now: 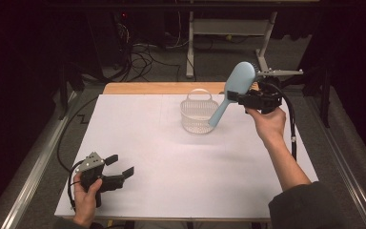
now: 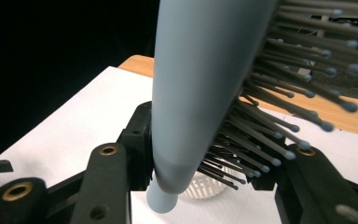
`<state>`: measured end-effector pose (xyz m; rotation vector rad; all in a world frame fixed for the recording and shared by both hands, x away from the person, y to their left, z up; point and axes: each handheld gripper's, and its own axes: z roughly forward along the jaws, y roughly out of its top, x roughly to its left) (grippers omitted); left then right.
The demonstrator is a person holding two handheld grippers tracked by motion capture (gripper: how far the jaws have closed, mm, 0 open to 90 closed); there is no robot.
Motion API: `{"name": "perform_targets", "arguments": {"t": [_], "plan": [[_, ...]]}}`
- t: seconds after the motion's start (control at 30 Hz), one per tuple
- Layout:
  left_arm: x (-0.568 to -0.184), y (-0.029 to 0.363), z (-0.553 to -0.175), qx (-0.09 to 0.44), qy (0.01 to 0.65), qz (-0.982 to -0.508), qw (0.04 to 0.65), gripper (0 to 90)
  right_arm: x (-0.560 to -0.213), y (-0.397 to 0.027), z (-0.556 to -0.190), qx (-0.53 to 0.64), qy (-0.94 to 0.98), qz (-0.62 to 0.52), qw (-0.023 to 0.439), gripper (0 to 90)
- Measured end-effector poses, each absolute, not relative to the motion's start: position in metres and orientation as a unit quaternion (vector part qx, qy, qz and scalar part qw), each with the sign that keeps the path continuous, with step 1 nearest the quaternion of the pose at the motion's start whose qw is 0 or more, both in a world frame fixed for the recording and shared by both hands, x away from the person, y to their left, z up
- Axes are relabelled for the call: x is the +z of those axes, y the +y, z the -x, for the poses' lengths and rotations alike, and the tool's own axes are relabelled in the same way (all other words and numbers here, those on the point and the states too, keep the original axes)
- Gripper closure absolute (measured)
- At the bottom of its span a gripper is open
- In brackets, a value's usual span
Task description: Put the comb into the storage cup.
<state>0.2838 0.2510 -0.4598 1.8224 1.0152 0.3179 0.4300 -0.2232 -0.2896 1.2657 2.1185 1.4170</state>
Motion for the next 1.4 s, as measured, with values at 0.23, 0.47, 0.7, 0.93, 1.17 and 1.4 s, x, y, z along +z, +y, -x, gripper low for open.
{"name": "perform_targets", "arguments": {"t": [0.23, 0.47, 0.7, 0.93, 1.17, 1.4], "plan": [[-0.460, 0.251, -0.284, 0.130, 0.418, -0.751, 0.494, 15.9, -0.288, -0.215, -0.435, 0.493, 0.737, -0.438, 0.150, 54.1], [-0.460, 0.251, -0.284, 0.131, 0.417, -0.752, 0.493, 15.9, -0.288, -0.207, -0.440, 0.491, 0.738, -0.437, 0.149, 54.0], [-0.460, 0.251, -0.284, 0.130, 0.417, -0.753, 0.493, 15.9, -0.287, -0.200, -0.446, 0.488, 0.737, -0.440, 0.157, 54.0], [-0.460, 0.250, -0.284, 0.130, 0.415, -0.753, 0.493, 15.9, -0.284, -0.192, -0.456, 0.486, 0.735, -0.444, 0.162, 54.0], [-0.460, 0.250, -0.284, 0.129, 0.413, -0.754, 0.494, 15.9, -0.286, -0.183, -0.462, 0.482, 0.731, -0.448, 0.177, 53.5], [-0.461, 0.249, -0.284, 0.129, 0.413, -0.755, 0.493, 16.1, -0.291, -0.174, -0.469, 0.473, 0.735, -0.449, 0.185, 53.3]]}}
